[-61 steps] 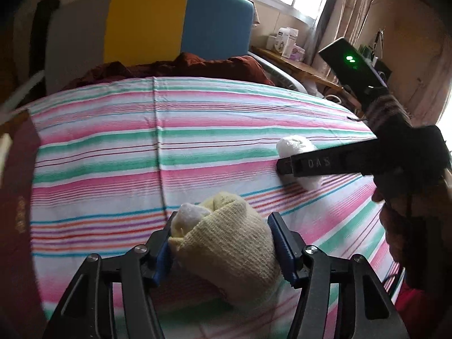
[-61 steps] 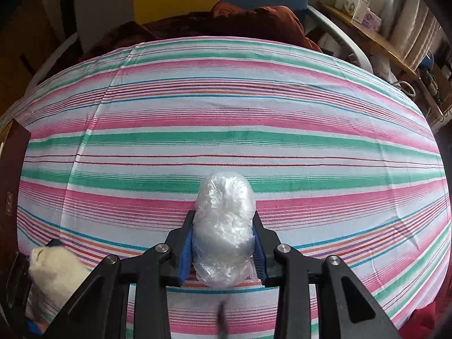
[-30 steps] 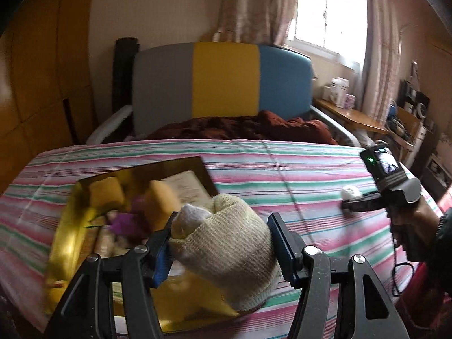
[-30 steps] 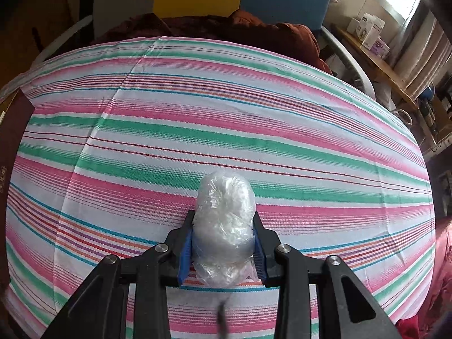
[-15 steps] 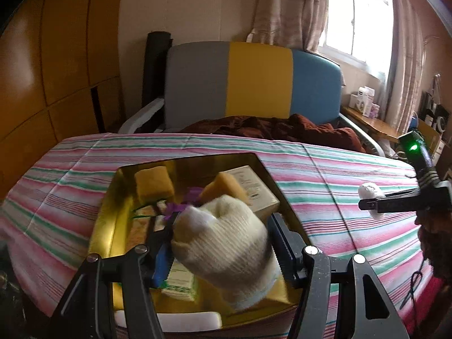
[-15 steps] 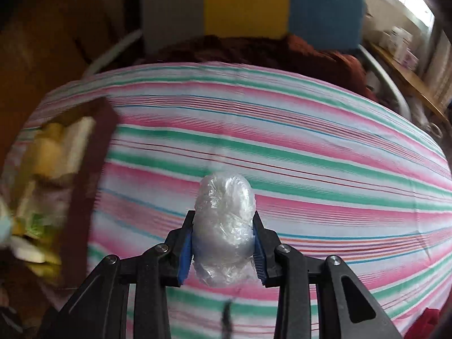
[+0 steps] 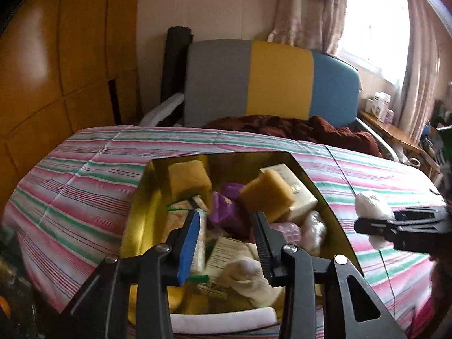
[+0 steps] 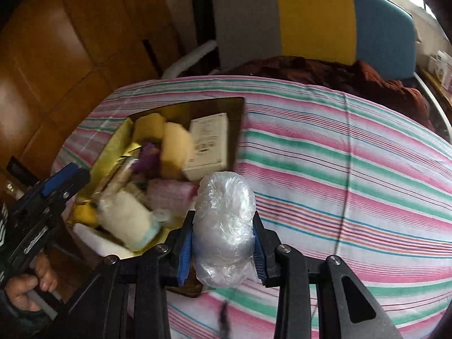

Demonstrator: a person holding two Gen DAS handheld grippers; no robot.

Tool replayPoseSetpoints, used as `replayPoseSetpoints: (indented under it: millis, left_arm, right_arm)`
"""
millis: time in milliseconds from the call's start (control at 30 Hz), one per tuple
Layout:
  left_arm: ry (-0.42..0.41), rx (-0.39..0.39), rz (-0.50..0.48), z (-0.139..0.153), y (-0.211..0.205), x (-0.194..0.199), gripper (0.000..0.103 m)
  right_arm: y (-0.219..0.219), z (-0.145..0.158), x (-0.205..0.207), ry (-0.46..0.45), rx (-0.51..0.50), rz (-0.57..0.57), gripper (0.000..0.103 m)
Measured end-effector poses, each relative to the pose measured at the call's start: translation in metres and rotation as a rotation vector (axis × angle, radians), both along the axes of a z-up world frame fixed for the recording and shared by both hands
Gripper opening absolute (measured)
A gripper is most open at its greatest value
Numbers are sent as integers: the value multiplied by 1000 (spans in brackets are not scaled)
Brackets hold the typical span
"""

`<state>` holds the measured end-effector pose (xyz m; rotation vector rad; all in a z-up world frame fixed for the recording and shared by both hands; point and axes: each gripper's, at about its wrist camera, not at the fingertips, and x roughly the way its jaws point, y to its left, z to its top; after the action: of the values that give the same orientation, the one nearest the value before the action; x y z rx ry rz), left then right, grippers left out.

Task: Organize objects
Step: 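Open the left tool to drop the knit bundle while the right tool releases the plastic bundle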

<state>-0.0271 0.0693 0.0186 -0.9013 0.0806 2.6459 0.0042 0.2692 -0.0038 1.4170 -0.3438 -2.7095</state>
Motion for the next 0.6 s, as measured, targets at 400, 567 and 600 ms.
replayPoseSetpoints:
  millis: [400,567,600]
  left_arm:
    - [24,-7,75,1,-27,2,60]
    - [35,0,118,4,-38,3,78]
    - [36,2,122,4,-40,3,82]
  right_arm:
    - [-42,12,-30,81,-53,61,47]
    - [-57,6,-56,60,-60,66,66]
    - [-58,7,-57,65,-61,65,66]
